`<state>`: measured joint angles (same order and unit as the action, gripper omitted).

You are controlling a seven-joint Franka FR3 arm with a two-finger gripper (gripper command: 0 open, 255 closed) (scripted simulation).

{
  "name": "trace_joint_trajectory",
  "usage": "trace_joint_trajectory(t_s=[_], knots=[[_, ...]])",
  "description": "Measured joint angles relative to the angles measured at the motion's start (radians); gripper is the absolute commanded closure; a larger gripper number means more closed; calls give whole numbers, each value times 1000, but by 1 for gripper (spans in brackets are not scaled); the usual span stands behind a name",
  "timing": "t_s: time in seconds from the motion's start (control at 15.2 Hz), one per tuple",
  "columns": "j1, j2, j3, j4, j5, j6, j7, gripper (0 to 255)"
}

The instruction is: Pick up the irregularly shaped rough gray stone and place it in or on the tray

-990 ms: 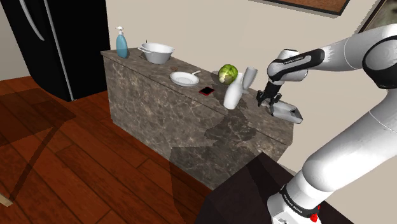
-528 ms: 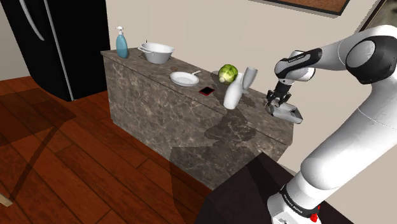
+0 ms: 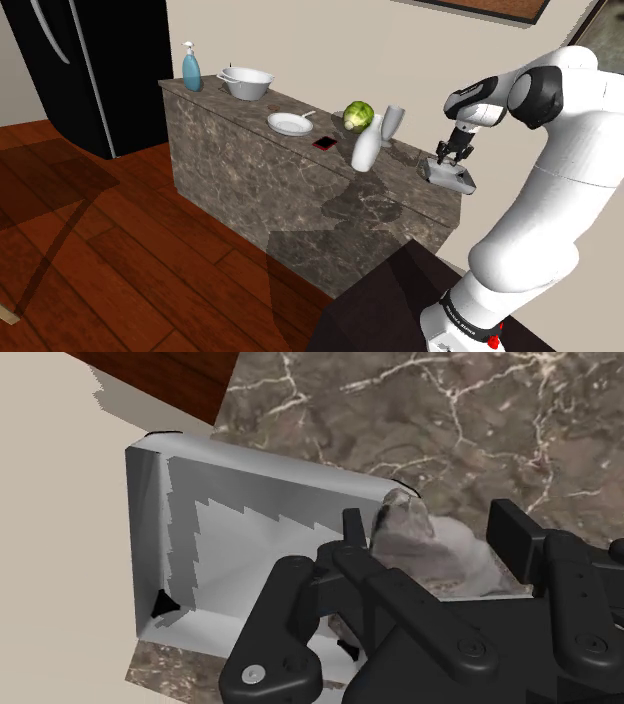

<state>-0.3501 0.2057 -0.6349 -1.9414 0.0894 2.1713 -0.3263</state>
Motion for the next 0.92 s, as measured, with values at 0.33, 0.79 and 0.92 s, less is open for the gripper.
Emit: trace_joint_trajectory(t_s=[0.33,0.79,0.92], knots=[[-116,154,3,179,108,-52,-139,255],[-251,312,25,375,197,-110,-247,255],[-256,325,30,367,205,-92,-253,255]])
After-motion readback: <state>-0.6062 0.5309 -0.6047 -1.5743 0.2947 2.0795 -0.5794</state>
